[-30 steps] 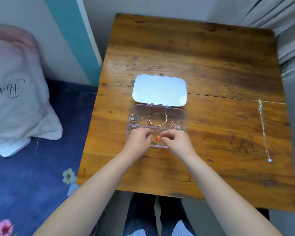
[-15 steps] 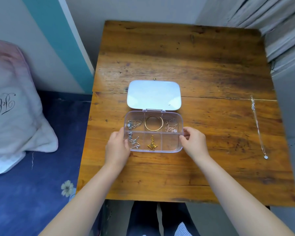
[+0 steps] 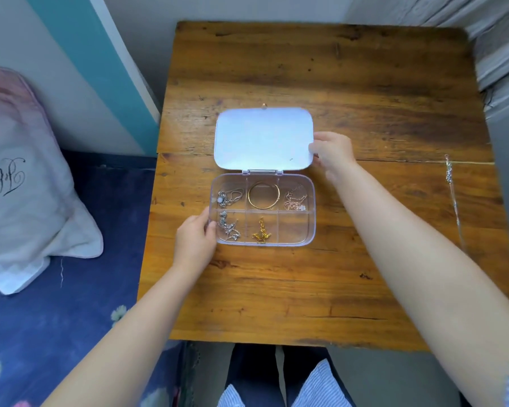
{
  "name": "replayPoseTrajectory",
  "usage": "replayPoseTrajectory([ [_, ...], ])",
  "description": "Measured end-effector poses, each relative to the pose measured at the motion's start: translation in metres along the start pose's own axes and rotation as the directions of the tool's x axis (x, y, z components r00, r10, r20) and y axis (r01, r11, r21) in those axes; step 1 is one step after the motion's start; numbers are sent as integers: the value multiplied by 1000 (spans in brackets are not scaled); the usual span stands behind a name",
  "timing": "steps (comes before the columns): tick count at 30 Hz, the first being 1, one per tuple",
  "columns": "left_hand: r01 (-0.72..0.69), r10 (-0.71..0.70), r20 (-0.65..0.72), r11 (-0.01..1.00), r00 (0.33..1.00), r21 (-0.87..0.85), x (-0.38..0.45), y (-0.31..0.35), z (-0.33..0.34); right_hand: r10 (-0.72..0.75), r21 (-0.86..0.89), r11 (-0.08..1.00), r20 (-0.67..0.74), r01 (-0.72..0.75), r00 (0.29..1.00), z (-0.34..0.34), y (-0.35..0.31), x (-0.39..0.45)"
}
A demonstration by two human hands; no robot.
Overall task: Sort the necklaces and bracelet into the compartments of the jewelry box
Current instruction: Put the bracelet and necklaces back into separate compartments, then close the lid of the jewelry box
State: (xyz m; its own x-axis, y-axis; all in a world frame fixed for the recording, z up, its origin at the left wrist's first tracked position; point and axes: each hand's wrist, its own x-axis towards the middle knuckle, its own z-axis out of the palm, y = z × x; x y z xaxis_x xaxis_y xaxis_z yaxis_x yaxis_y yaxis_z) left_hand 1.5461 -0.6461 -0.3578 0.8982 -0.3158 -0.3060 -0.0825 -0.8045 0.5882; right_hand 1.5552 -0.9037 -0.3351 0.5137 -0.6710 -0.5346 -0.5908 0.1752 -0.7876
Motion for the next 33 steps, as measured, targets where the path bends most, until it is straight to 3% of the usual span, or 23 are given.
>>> replayPoseTrajectory([
  [2, 66, -66, 3, 987, 998, -147, -5, 1, -3, -124, 52, 991, 58, 121, 991, -11, 0, -16],
  [5, 202, -185, 82, 878, 979, -434, -16, 6, -12, -306, 13, 952, 93, 306, 948, -31, 11, -48],
  [9, 330, -310, 140, 734, 940, -593, -17, 9, -22, -319, -74, 939, 179, 336, 931, -47, 43, -85],
  [11, 347, -323, 149, 740, 935, -577, -16, 9, -24, -275, -184, 931, 217, 316, 937, -50, 60, -94],
  [13, 346, -306, 161, 814, 938, -467, -17, 7, -23, -245, -262, 920, 193, 291, 950, -49, 74, -101],
  [15, 322, -264, 204, 879, 943, -352, -18, 4, -19, -173, -241, 948, 152, 207, 973, -43, 83, -108],
  [19, 233, -171, 223, 928, 960, -291, -16, 8, -9, -70, -220, 969, 171, 108, 983, -20, 93, -118],
  [23, 201, -171, 120, 926, 978, -318, -16, 18, -1, -58, -79, 995, 59, 62, 997, -3, 89, -125],
  [33, 129, -186, -95, 897, 978, -422, 93, 65, -19, -164, 49, 986, 76, 160, 984, 37, -4, -36],
])
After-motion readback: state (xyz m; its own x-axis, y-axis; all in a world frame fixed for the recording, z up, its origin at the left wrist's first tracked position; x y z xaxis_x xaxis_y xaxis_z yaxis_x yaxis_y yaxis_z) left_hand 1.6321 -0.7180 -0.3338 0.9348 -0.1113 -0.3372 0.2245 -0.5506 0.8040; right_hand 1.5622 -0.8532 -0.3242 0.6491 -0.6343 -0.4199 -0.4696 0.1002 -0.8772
